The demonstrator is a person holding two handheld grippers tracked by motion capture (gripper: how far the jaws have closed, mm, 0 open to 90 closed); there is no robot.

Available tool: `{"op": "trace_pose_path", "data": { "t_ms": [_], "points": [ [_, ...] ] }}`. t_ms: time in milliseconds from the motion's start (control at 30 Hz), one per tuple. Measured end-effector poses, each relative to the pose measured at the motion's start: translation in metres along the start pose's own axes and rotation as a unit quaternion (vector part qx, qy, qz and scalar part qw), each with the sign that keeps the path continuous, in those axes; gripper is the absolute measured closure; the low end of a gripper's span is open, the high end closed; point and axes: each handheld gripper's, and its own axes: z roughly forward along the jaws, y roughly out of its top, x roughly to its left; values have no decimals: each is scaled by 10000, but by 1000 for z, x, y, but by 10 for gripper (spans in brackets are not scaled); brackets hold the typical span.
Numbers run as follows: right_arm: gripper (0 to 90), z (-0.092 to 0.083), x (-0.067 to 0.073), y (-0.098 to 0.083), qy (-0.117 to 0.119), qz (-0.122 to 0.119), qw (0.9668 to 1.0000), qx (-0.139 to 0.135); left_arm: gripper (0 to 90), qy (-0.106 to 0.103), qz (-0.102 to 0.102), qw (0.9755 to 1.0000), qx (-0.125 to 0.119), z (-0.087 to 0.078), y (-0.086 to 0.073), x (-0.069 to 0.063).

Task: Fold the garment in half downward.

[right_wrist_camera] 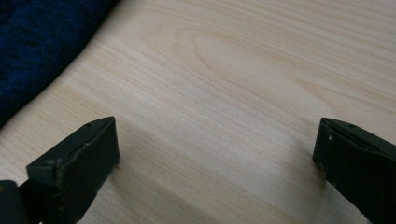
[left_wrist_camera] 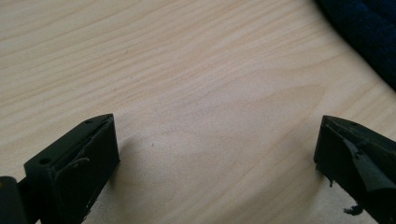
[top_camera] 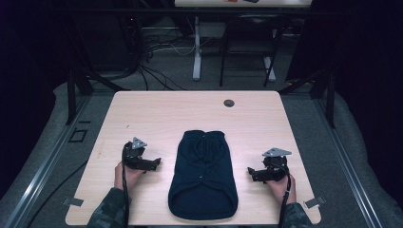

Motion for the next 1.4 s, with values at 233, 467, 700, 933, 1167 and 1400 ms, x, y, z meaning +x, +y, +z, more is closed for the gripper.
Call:
{"op": "trace_pose_path", "data": {
  "t_ms": [233, 467, 700, 933, 1167, 1400],
  "points": [
    [2, 1, 0, 0, 12, -5, 10000, -14, 0, -1, 2, 10000, -3, 0, 0, 0],
    [4, 0, 1, 0, 6, 2, 10000, -2, 2, -9, 22, 10000, 15, 0, 0, 0],
    [17, 0, 1, 6, 38, -61, 9998, 204, 37, -182, 34, 9998, -75, 2, 4, -3],
    [24, 1, 5, 18, 303, 78, 9993, 208, 5, -467, 53, 9988, 120, 6, 14, -10],
    [20, 3, 12, 36, 511, -22, 9986, 132, 3, -624, -8, 9980, 51, 11, 34, -8],
    [17, 12, 16, 59, 705, -74, 9974, 160, 3, -796, -168, 9967, -28, 20, 54, -8]
  ]
}}
